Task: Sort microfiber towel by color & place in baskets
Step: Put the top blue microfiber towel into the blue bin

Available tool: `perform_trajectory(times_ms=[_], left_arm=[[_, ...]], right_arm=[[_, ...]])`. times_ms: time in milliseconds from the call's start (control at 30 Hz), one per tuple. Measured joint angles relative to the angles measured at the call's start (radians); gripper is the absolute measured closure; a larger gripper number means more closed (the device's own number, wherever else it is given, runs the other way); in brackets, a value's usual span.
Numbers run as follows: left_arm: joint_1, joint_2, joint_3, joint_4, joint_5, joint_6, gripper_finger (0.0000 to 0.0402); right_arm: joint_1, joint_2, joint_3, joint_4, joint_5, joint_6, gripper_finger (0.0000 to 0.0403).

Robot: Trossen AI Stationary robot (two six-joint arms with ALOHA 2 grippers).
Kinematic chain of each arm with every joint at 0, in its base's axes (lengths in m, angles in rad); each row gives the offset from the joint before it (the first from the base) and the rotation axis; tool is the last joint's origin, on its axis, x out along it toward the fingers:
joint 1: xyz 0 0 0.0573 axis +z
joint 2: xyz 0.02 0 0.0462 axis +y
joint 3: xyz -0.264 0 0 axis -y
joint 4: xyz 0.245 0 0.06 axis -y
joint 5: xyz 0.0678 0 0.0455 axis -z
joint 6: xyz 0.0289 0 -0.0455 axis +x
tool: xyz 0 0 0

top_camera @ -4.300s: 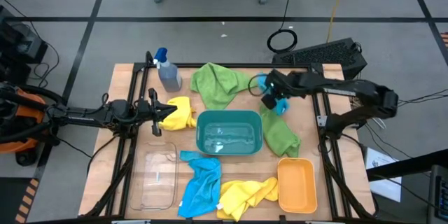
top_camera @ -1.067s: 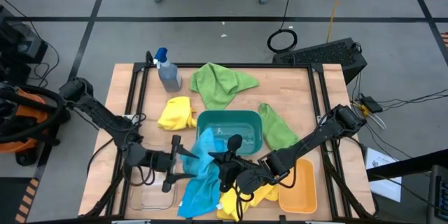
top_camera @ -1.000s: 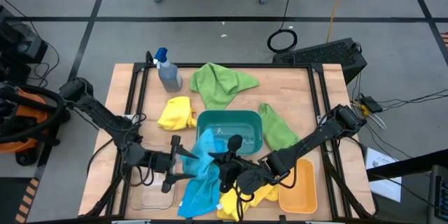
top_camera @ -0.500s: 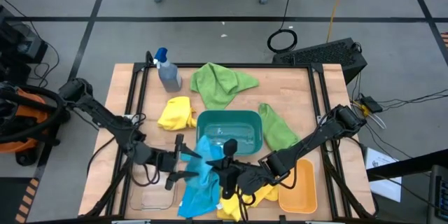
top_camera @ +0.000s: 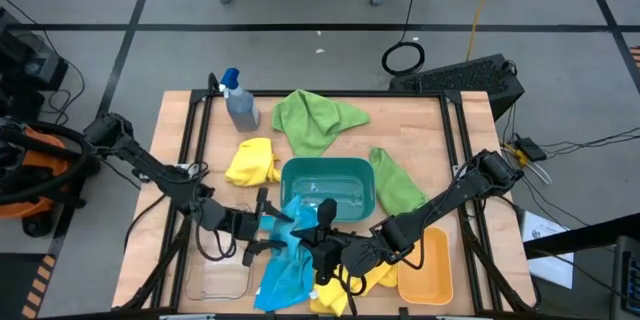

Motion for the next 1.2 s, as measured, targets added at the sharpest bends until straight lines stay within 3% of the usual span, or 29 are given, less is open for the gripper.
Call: perform_trajectory(times_ms=[167, 400, 600, 800, 1067, 1200], left_arm=[[0.023, 0.026, 0.0, 0.062, -0.001, 0.019, 0.0205], [0.027, 0.017, 0.0, 0.062, -0.018, 0.07, 0.0376], [0.023, 0.007, 0.0, 0.034, -0.106, 0.078, 0.0361], [0.02, 0.006, 0.0, 0.003, -0.174, 0.08, 0.0372], [-0.017, -0.05, -0.001, -0.031, -0.215, 0.071, 0.0368], [-0.042, -0.076, -0.001, -0.062, -0.256, 0.069, 0.0368]], right_arm=[[-0.001, 0.0, -0.001, 0.038, 0.008, 0.04, 0.0396], [-0.005, 0.0, -0.001, 0.014, 0.123, 0.281, 0.0342], [-0.001, 0.0, 0.0, -0.044, 0.21, 0.43, 0.0257], [0.02, -0.004, 0.0, -0.118, 0.248, 0.558, 0.0181], [0.041, -0.02, 0.0, -0.297, 0.24, 0.758, 0.0122], [0.044, -0.02, 0.0, -0.302, 0.244, 0.809, 0.0094]])
